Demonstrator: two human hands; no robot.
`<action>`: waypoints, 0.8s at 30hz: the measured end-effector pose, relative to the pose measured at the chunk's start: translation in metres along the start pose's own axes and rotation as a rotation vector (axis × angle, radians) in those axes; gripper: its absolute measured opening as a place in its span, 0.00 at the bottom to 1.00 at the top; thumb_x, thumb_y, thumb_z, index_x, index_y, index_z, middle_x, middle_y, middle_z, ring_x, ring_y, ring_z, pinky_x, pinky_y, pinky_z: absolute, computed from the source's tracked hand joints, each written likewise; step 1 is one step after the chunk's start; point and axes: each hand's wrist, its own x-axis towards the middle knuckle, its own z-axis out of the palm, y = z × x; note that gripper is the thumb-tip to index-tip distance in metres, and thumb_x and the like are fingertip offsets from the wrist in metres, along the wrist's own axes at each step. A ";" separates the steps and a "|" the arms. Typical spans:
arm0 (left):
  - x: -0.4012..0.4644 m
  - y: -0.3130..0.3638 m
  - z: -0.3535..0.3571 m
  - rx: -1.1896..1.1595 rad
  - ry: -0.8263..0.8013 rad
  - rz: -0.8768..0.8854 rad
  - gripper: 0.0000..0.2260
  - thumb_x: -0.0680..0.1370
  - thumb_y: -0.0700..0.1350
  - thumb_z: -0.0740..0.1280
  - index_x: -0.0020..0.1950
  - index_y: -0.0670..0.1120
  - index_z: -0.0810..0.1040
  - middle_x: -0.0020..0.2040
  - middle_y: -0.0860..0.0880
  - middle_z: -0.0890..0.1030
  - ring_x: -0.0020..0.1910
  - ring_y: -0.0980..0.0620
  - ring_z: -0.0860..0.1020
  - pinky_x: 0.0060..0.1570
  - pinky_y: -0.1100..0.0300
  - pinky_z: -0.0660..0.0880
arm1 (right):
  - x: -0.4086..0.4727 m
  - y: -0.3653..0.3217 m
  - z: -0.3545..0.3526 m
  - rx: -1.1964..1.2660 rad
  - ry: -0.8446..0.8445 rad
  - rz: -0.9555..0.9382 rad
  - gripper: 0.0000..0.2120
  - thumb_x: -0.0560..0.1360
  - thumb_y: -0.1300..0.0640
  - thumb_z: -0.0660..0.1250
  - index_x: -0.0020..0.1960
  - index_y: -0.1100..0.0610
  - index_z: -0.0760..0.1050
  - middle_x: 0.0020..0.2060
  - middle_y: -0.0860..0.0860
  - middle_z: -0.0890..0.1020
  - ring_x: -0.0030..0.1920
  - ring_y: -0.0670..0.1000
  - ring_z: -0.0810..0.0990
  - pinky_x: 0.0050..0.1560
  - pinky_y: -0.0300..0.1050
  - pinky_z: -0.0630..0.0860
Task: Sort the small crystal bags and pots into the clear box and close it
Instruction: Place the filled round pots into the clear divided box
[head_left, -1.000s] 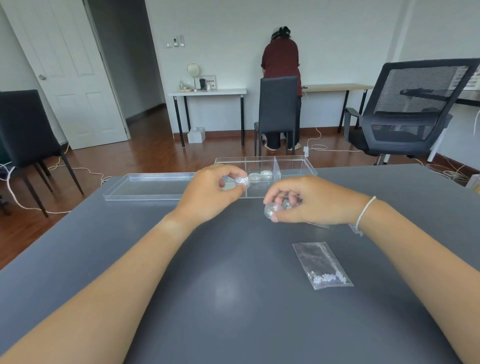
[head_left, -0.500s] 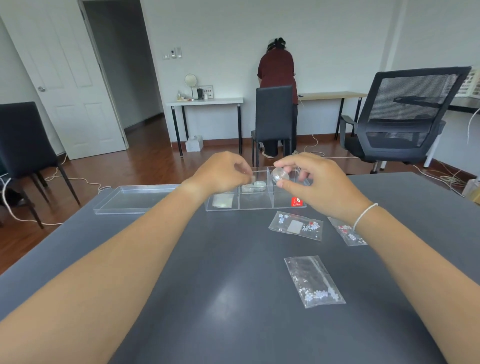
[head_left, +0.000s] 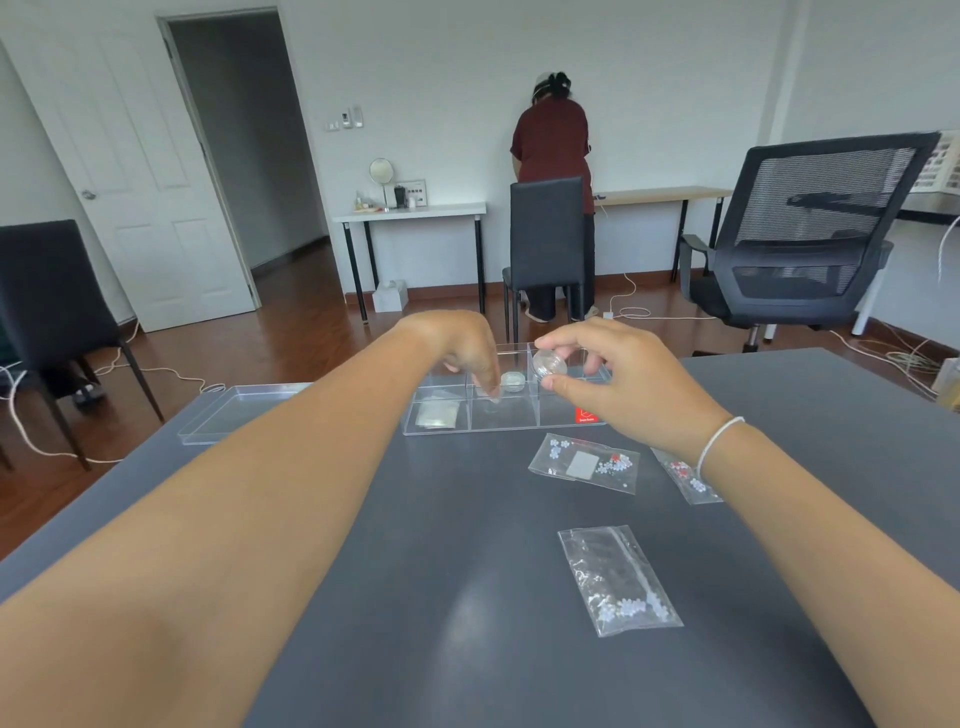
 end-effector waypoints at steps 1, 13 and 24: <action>0.000 0.002 -0.001 0.026 -0.013 -0.011 0.13 0.69 0.47 0.72 0.52 0.48 0.82 0.38 0.52 0.77 0.41 0.51 0.75 0.42 0.62 0.70 | 0.000 0.000 0.000 0.000 0.000 0.002 0.13 0.70 0.54 0.69 0.54 0.47 0.76 0.43 0.44 0.76 0.37 0.44 0.71 0.44 0.39 0.69; 0.005 0.004 0.001 0.035 -0.003 -0.031 0.12 0.70 0.48 0.71 0.53 0.49 0.81 0.39 0.55 0.76 0.44 0.50 0.74 0.37 0.62 0.69 | 0.000 0.004 -0.002 -0.010 -0.009 0.019 0.13 0.70 0.53 0.68 0.54 0.46 0.76 0.43 0.43 0.76 0.38 0.43 0.71 0.42 0.32 0.68; -0.040 -0.044 0.045 -0.399 0.603 0.161 0.05 0.72 0.49 0.68 0.46 0.55 0.80 0.52 0.55 0.78 0.51 0.54 0.74 0.49 0.61 0.68 | 0.001 0.008 0.002 0.012 -0.022 0.059 0.11 0.70 0.52 0.69 0.52 0.45 0.76 0.43 0.42 0.77 0.40 0.50 0.75 0.41 0.30 0.68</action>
